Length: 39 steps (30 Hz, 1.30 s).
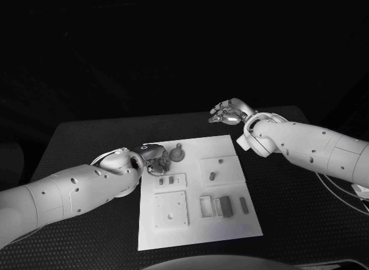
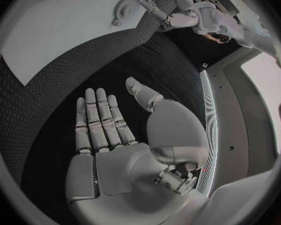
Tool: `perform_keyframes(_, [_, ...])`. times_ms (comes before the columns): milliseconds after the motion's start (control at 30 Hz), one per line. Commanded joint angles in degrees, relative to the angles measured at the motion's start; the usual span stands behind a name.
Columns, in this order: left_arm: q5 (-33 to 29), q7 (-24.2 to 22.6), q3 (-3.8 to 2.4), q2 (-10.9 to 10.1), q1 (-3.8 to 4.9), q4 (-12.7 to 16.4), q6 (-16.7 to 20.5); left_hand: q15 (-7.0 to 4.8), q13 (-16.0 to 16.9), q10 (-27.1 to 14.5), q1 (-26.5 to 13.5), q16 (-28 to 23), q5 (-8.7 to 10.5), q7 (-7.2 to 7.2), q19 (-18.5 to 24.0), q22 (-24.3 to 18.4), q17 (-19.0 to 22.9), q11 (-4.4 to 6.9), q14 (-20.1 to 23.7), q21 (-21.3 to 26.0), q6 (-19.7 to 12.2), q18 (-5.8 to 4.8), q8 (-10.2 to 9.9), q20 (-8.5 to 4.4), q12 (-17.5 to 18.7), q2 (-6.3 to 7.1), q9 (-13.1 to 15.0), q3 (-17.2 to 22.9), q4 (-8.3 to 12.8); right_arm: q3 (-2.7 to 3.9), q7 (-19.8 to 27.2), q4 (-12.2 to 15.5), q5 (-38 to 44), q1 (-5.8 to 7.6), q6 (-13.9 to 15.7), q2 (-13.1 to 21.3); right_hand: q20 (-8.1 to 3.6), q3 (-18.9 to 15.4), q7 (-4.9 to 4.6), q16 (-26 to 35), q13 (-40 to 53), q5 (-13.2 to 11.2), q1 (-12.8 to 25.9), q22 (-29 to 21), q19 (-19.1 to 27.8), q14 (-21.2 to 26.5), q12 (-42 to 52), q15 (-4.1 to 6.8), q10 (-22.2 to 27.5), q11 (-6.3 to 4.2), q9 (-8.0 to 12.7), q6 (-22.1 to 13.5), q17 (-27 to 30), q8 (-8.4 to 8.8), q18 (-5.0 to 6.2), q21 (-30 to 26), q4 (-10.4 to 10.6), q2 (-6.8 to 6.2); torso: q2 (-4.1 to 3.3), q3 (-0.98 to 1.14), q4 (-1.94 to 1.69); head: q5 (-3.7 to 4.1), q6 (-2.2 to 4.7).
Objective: Assemble the parts on the task board
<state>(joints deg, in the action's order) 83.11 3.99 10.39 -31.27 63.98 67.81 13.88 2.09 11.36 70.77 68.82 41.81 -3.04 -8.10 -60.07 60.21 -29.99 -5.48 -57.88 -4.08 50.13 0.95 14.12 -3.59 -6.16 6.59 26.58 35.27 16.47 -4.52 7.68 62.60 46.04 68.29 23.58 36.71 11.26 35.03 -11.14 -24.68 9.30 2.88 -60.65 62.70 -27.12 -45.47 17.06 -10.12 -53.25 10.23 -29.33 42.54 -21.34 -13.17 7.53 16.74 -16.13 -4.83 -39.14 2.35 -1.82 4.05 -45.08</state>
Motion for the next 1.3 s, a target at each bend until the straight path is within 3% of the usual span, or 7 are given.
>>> perform_keyframes(33, [-0.1,1.5,0.30,-0.3,-0.38,-0.4,-0.3,0.16,-0.1,-0.6,0.0,-0.5,0.04,0.30,0.8,-0.2,-0.4,-0.45,0.8,0.3,-1.7,-0.55,-0.7,0.09,0.5,0.71,-0.3,-0.6,0.0,0.03,0.3,0.1,0.3,-0.06,-0.3,0.1,0.35,-0.4,-2.09,0.5,-0.2,0.0,0.0,0.1,0.3,0.3,-0.4,-0.47,-0.4,0.03,0.1,-0.6,0.1,-0.27,-0.57,-0.5,0.1,-0.58,0.01,-0.03,-0.02,-0.01,0.08])
perform_keyframes(533, [-0.1,2.0,0.24,-1.4,-0.37,-0.3,0.3,0.65,0.0,-1.3,0.4,-1.4,0.07,0.15,1.8,-0.5,-1.6,-0.82,1.7,0.3,-4.1,-0.48,-1.3,0.58,1.2,1.37,-0.3,-1.2,-0.1,0.03,-0.5,2.0,4.6,-0.56,-3.1,1.9,0.28,-0.4,-2.00,0.6,-0.9,0.0,-0.5,0.7,0.2,-0.1,-0.5,-0.62,-0.5,0.07,0.3,-0.4,0.0,-0.54,-0.57,-0.6,0.0,-0.60,0.00,-0.07,0.04,-0.13,0.50])
perform_keyframes(700, [-2.5,2.2,-0.13,-4.0,-0.20,0.4,1.2,0.54,0.3,-0.8,0.7,-1.5,0.07,-0.19,1.6,-0.5,-2.3,-0.63,1.4,0.1,-2.3,-0.30,0.1,0.54,1.0,1.03,0.4,-1.1,-0.2,0.03,-1.9,3.6,13.7,-0.56,-9.4,4.2,-0.13,0.0,-0.91,-1.0,-1.0,0.0,-1.9,1.3,-2.4,-3.3,0.7,0.67,-2.9,-0.87,0.0,2.4,-0.9,-2.30,0.35,0.2,-0.4,-0.33,0.07,-0.05,-0.01,0.04,1.17])
perform_keyframes(833, [-5.5,2.6,-1.02,-5.3,1.34,1.1,1.1,-0.03,0.9,0.8,0.2,-1.0,0.08,-1.92,0.3,-0.1,-3.4,0.13,0.1,-0.5,0.4,-0.03,1.9,0.09,0.0,0.01,1.1,-0.9,-0.8,0.01,-3.0,5.4,22.5,-0.57,-14.1,6.1,-0.19,0.3,0.61,-1.6,-0.9,0.0,-3.2,1.2,-4.1,-4.6,2.0,1.49,-5.9,-2.33,-0.6,5.4,-1.6,-4.05,0.93,0.1,-0.5,-0.48,0.12,-0.07,-0.02,1.05,1.75])
perform_keyframes(933, [-14.5,2.6,-1.04,-6.6,3.31,2.0,1.1,-0.16,1.1,0.9,-1.0,-1.1,0.09,-1.76,0.0,0.0,-3.8,0.21,-0.1,-0.4,0.9,-0.09,2.5,-0.03,-0.3,-0.24,1.3,-1.0,-1.8,-0.01,-3.5,6.9,27.6,-0.58,-15.4,7.5,-0.17,0.3,1.27,-1.7,-0.9,0.0,-3.7,1.1,-4.5,-4.9,2.2,1.60,-7.5,-2.96,-0.7,6.6,-2.0,-4.64,1.08,-0.2,-0.5,-0.61,0.24,-0.15,-0.16,1.44,2.10])
perform_keyframes(1067, [-36.5,0.8,-1.14,-8.3,5.85,2.5,2.5,-0.07,1.2,0.4,-1.8,-1.5,0.11,-1.70,0.1,0.0,-4.0,0.05,0.1,-0.2,0.9,-0.22,2.7,0.00,-0.2,-0.38,1.3,-1.0,-2.3,-0.03,-4.2,8.9,34.4,-0.98,-15.1,8.8,-0.31,0.3,1.40,-2.8,-1.4,0.0,-4.5,1.0,-7.1,-7.1,1.5,2.72,-8.4,-3.12,-0.5,7.1,-3.1,-4.64,1.95,0.0,-0.5,-1.00,0.36,-0.19,-0.16,1.57,2.47])
perform_keyframes(1300, [-55.3,-6.7,-1.28,-11.7,7.62,4.2,1.7,0.76,1.0,-1.8,-3.0,-3.3,0.11,-1.97,1.8,-0.4,-4.1,-0.87,1.6,0.4,0.0,-0.53,2.9,0.63,0.5,-0.20,1.2,-1.7,-2.4,-0.26,-5.8,12.8,46.2,-2.36,-15.1,10.6,-0.31,0.1,1.64,-3.4,-2.0,0.0,-4.7,0.7,-9.8,-9.0,0.7,3.67,-9.9,-3.43,-0.3,7.9,-4.5,-4.76,2.86,-0.3,-0.4,-1.83,0.29,-0.17,-0.06,1.31,3.03])
